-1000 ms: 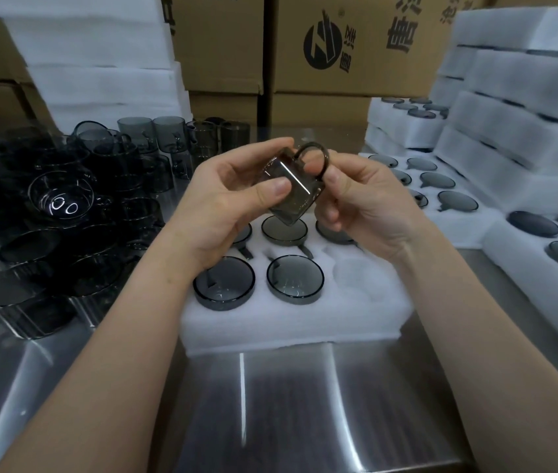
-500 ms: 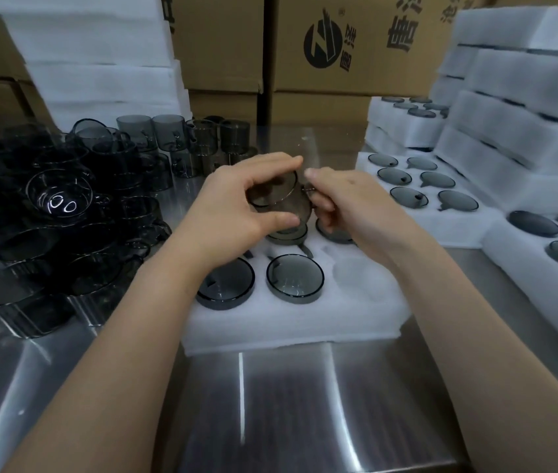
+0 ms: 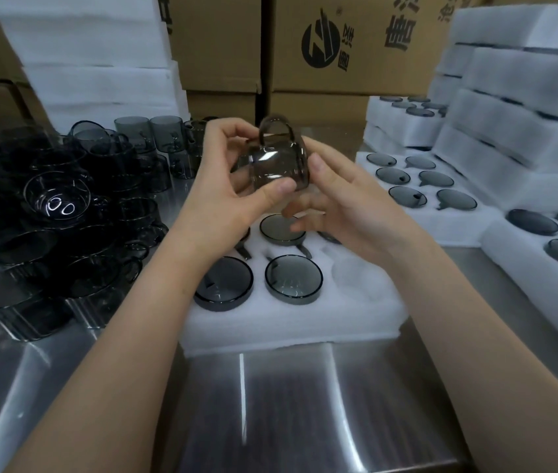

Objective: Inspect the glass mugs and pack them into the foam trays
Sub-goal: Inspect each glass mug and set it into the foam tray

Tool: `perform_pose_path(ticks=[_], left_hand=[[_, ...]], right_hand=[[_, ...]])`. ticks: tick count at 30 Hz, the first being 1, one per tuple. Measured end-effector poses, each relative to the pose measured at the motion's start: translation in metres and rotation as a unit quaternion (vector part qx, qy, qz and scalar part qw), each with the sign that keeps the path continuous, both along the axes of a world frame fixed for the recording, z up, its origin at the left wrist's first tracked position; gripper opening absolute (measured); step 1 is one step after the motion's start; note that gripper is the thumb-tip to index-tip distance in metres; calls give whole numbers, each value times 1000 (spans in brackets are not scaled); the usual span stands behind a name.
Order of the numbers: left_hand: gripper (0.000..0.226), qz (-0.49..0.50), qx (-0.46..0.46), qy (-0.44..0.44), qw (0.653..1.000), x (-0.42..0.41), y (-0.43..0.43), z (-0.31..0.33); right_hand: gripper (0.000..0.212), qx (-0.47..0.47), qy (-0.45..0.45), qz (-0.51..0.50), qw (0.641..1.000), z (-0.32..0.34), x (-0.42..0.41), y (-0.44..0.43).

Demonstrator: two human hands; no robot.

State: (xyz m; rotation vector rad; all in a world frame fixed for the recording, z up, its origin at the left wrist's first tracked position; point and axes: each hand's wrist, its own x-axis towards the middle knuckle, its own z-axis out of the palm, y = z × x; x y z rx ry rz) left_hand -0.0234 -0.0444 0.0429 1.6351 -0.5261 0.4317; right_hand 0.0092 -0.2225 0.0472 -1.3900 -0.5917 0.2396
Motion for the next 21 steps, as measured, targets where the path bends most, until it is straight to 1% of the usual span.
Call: perform_pose_path(ticks=[2,3,5,8,10,14,16,17,18,20,21], left_hand=[[58,-9,0,12,1000,3,2,-2],[61,-5,21,17,1000,4,3,-3],[65,19,82,23,996,5,3,-4],[65,36,116,30,992,4,1,-3],[64,49,149,14,988,2,-1,-1],[63,66,178,-7,982,0,-3,1],[64,67,173,0,983,0,-3,0],[64,63,164,5,984,0,-2,0],[64,57,151,9,987,1,-2,0],[62,42,112,15,993,1,-1,0],[61,36,89,21,995,0,0,0]], right_hand=[[43,24,0,17,1000,0,0,0],[38,31,-9,6,999,0,0,0],[34,16,-41,-24,999,-1,0,0],[36,-32,-92,-72,993,-2,-3,3],[35,-48,-118,-114,985,-3,-6,6],[24,-31,-129,-171,976,-2,-8,10],[25,-6,-101,-170,980,0,-8,10],[25,13,-75,-153,985,1,-7,8],[22,36,-43,-125,991,2,-7,7],[7,79,16,-45,996,4,-6,4],[11,96,36,-10,995,5,-5,2]])
